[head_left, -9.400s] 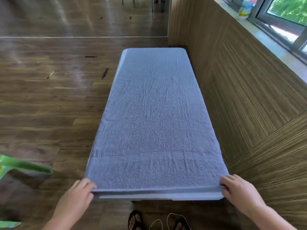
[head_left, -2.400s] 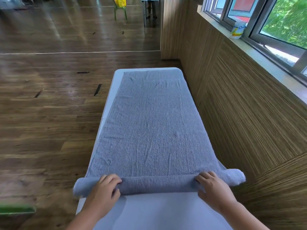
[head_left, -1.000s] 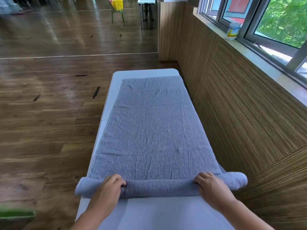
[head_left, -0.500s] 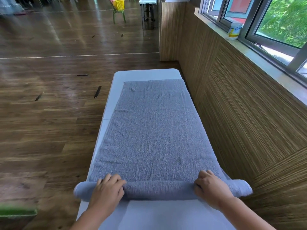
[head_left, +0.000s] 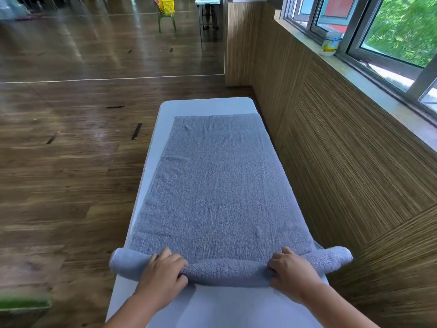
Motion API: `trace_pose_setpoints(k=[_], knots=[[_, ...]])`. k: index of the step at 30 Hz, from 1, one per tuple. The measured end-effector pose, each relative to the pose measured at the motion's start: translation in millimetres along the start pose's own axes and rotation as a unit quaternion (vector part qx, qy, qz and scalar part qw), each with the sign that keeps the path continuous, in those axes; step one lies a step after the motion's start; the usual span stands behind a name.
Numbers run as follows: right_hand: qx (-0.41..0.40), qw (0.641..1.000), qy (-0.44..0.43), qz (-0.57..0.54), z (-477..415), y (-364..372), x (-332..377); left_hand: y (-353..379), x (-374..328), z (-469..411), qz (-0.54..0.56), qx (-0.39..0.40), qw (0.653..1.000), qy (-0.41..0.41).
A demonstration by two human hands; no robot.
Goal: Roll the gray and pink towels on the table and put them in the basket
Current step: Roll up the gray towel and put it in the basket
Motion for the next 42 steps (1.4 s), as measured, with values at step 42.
trace_pose_setpoints(k=[42], knots=[[-0.083,0.994,0.054,0.041,8,-6,-17,-6,9,-1,0.0,-0.01,1.0,-0.025]])
Point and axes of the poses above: each hand's wrist, its own z-axis away from the middle knuckle, its own y-axis out of the palm, x = y × z, the point moved 6 cm from there along -z, towards the middle knuckle, and after that the axes turned 15 degrees about z, right-handed, at the moved point
